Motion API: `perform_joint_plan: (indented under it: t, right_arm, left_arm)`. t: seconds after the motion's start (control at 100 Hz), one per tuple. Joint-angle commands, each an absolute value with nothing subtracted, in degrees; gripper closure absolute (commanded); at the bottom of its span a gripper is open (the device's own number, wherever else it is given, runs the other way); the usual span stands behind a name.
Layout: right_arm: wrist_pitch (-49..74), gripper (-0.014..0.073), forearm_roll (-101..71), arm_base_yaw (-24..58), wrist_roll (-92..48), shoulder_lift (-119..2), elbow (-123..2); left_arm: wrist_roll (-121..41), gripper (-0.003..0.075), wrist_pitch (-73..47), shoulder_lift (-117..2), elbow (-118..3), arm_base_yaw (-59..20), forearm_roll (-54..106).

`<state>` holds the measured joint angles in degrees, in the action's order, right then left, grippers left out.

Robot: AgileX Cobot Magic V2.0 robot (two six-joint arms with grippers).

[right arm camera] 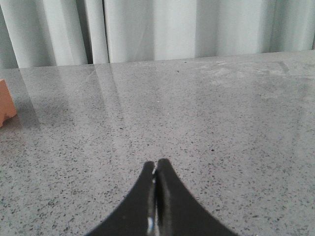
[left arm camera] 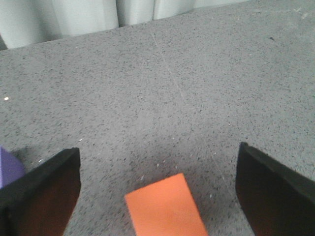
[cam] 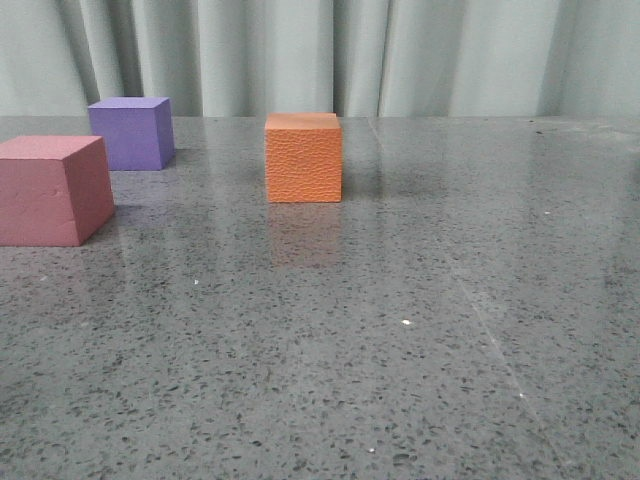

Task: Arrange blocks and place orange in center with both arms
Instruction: 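Lower the left gripper over the orange cube and close on it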

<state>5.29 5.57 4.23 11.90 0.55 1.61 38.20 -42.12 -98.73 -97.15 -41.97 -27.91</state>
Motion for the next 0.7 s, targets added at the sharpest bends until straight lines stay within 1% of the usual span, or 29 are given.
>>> perform_joint_plan:
  t: [0.0,0.09,0.33,0.69]
  right_arm:
    - [0.4,0.0653,5.5,3.9,11.5,1.8,0.8]
    - [0.4,0.0653,5.5,3.9,11.5,1.8,0.8]
    - [0.4,0.0653,5.5,3.9,11.5,1.8,0.8]
    - [0.4,0.0653,5.5,3.9,11.5,1.8,0.8]
  left_arm:
    - [39.4,0.0123,-39.2,-97.7,-100.8,-43.0,-30.0]
    - [39.4,0.0123,-37.9,-98.1,-100.8,-43.0,-30.0]
    - [39.5,0.0123,-40.5,-98.6,-100.8,-42.8,-29.6]
    - [48.8,0.0123,-42.9,-103.5,-100.7,-42.8,-31.6]
